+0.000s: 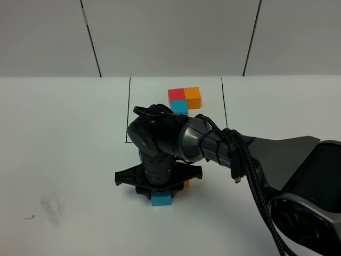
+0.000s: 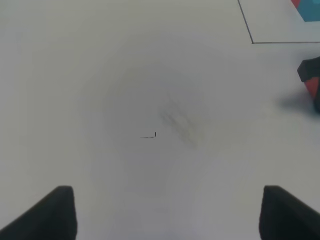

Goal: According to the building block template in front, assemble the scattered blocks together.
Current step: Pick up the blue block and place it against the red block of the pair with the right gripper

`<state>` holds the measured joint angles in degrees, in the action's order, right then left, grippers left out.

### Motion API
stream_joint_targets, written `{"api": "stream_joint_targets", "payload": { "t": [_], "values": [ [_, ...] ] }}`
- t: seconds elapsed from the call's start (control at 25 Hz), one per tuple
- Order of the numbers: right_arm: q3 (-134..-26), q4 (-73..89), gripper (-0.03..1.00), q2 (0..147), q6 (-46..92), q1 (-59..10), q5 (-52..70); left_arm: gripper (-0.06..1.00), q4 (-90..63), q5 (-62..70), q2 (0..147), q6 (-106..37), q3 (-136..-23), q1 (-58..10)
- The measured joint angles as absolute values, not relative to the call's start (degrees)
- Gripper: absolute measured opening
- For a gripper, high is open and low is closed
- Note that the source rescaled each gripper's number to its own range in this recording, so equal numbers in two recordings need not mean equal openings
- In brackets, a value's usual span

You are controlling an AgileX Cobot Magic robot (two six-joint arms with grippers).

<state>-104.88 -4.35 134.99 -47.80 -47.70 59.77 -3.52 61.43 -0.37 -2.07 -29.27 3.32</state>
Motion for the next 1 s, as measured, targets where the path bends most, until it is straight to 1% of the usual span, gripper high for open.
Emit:
{"api": "stream_joint_targets", "payload": {
  "t": [0.28,0.8,1.0],
  "values": [
    [-104.9,-4.3,0.00,135.0,-41.5,-47.7,58.4,0.79,-3.5,61.4,-0.4,-2.1,-29.3,3.3],
    [-104.9,-3.5,0.00,135.0,-40.6,-47.6,58.3,0.79,-3.5,61.4,-0.4,-2.1,-29.3,3.3],
    [-104.9,2.1,0.00,135.0,-37.5,-47.5,56.6,0.79,-3.5,61.4,-0.4,-2.1,-29.3,3.3]
  ]
}}
